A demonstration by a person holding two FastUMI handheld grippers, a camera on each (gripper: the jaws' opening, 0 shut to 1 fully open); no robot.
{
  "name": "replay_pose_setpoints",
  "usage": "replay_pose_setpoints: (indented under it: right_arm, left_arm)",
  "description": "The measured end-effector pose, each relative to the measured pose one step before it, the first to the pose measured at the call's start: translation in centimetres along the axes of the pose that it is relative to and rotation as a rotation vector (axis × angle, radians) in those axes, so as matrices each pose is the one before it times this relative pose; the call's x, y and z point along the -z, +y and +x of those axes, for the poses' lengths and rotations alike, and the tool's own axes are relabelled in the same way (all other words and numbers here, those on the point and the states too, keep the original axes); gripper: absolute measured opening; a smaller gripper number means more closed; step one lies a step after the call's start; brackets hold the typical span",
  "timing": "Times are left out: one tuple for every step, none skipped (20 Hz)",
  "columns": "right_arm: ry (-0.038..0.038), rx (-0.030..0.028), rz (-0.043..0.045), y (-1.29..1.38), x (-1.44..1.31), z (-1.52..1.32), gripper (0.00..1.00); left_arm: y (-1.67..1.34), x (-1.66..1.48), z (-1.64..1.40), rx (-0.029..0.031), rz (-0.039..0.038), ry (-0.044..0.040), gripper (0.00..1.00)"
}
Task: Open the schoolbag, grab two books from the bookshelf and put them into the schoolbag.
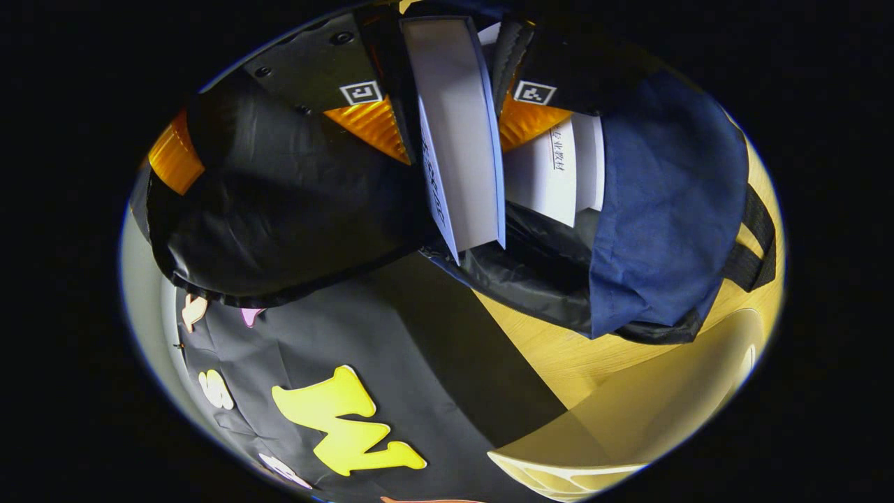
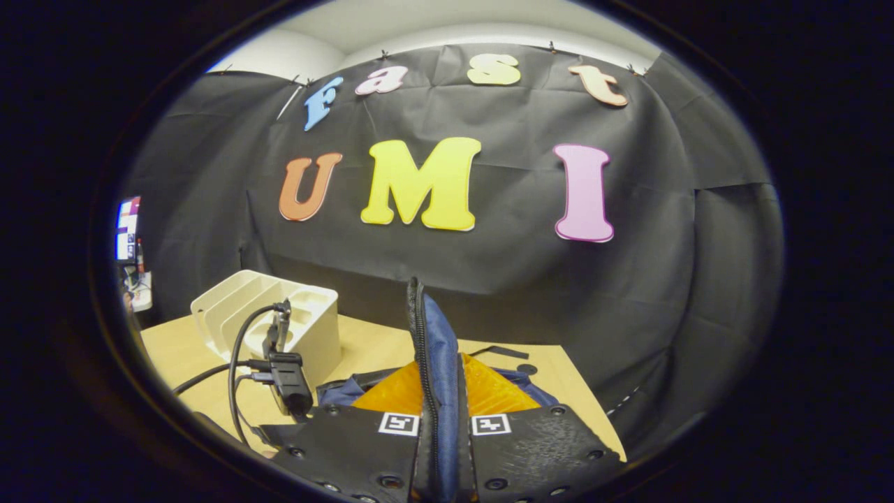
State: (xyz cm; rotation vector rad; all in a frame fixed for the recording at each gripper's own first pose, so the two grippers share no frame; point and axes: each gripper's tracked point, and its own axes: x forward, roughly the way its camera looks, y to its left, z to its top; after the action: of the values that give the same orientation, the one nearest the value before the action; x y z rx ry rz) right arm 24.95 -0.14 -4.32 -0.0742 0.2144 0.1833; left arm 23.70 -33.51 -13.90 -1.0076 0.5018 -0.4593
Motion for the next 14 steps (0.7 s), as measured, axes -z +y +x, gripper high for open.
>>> replay_pose_setpoints:
  right_arm:
    - [0.00386, 0.01112, -0.00271, -0.313, 0.147, -0.088, 0.13]
    - [0.00226, 0.0111, 0.00051, -0.348, 0.074, -0.177, 0.13]
    - [0.00212, 0.00941, 0.0026, -0.293, 0.131, -0.07, 0.13]
    - [0.00078, 0.01016, 0.00084, -0.332, 0.086, -0.004, 0.13]
    - [0.00552, 0.00725, 0.00184, -0.286, 0.132, -0.059, 0.13]
    - [0.00822, 0.00359, 0.00469, -0.134, 0.306, -0.099, 0.13]
    - [0.01065, 0.00499, 0.00349, -0.172, 0.313, -0.049, 0.13]
    - [0.00697, 0.00607, 0.00123, -0.205, 0.222, 0.026, 0.13]
    - [0.00513, 0.00544, -0.00002, -0.194, 0.203, -0.034, 0.1]
    - [0.00559, 0.00269, -0.0023, -0.025, 0.284, -0.083, 0.13]
    - [0.00826, 0.003, -0.00397, 0.053, 0.25, -0.062, 0.13]
    - [0.01201, 0.00198, -0.00591, 0.036, 0.265, -0.056, 0.13]
    - [0.00451, 0.00078, -0.0035, 0.095, 0.356, -0.097, 0.15]
    - [0.00556, -0.00195, -0.00103, 0.227, 0.289, -0.114, 0.16]
  left_arm:
    - [-0.087, 0.019, -0.017, -0.00755, 0.02251, -0.00008, 0.59]
    - [0.159, -0.112, 0.037, -0.01977, 0.03007, -0.00158, 0.61]
    - [0.131, -0.037, -0.09, -0.0138, 0.03459, -0.00087, 0.62]
    - [0.196, -0.086, -0.086, -0.01717, 0.02923, 0.00384, 0.67]
    - [0.061, -0.218, -0.12, -0.00733, 0.02607, 0.00846, 0.69]
    - [0.19, 0.014, -0.052, -0.01222, 0.02728, 0.00956, 0.72]
    - [0.092, 0.02, -0.147, -0.0043, 0.02054, 0.00826, 0.74]
    - [0.042, -0.134, -0.18, -0.00497, 0.01773, 0.00775, 0.76]
    - [0.081, -0.028, -0.267, -0.01077, 0.02622, 0.00506, 0.77]
    - [0.154, -0.213, -0.465, -0.01927, 0.03358, -0.00739, 0.79]
    - [0.495, -0.174, -0.264, -0.03113, 0.04176, -0.00478, 0.81]
    - [0.355, -0.084, -0.321, -0.02432, 0.03653, -0.00162, 0.84]
    - [0.207, 0.011, -0.471, -0.01476, 0.02157, 0.00357, 0.85]
    - [0.238, -0.254, -0.455, -0.01032, 0.01815, -0.00381, 0.86]
